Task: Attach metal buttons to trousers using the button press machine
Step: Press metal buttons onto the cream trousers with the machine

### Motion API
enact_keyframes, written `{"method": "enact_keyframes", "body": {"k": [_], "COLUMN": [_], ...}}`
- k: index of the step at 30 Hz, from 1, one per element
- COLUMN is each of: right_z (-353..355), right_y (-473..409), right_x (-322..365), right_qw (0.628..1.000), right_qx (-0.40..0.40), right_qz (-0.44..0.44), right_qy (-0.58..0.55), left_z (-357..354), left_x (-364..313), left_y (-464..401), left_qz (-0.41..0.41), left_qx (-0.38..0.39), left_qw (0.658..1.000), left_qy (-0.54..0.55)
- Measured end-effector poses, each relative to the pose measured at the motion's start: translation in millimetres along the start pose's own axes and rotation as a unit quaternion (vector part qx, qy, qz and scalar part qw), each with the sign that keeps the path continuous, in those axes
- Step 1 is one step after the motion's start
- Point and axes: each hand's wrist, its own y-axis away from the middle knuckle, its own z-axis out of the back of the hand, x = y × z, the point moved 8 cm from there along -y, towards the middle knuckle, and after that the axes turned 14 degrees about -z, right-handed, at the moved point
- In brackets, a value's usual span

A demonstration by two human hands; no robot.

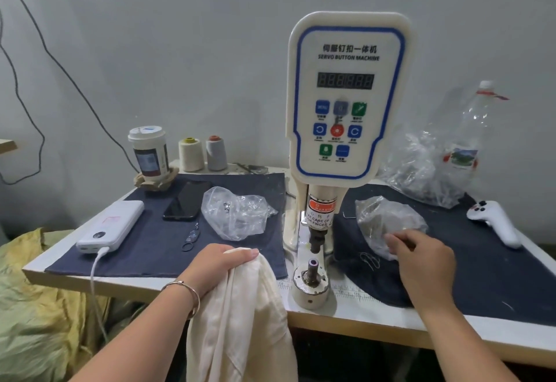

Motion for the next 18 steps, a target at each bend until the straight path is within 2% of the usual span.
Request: {"method": "enact_keyframes", "body": {"k": [2,4,7,9,18], "right_z": [-9.9,-33.8,-59.6,-68.5,-85.2], "right_y": [19.6,50.3,90.1,105.9,125.7], "right_x": [1.8,5.3,6.6,9.1,31.4], "right_qw": [0.974,0.913,0.856,0.822,0.693], "right_qx": [0.075,0.158,0.215,0.234,0.272], "right_qz": [-0.116,-0.230,-0.349,-0.398,-0.510], "right_qy": [-0.180,-0.296,-0.314,-0.333,-0.431], "left_z": [-1.2,-1.3,-0.3,-0.4,-0.2], "left_x": [0.3,1.8,4.9,5.6,4.6], "left_y": [-2.3,-3.2,-3.5,-3.5,-2.4], "left_qz": [-0.008,-0.005,-0.004,-0.003,-0.003], "left_qx": [0.003,0.005,0.007,0.009,0.004], "left_qw": [1.000,1.000,1.000,1.000,1.000], "left_qy": [-0.008,-0.010,-0.003,-0.001,0.001]}}
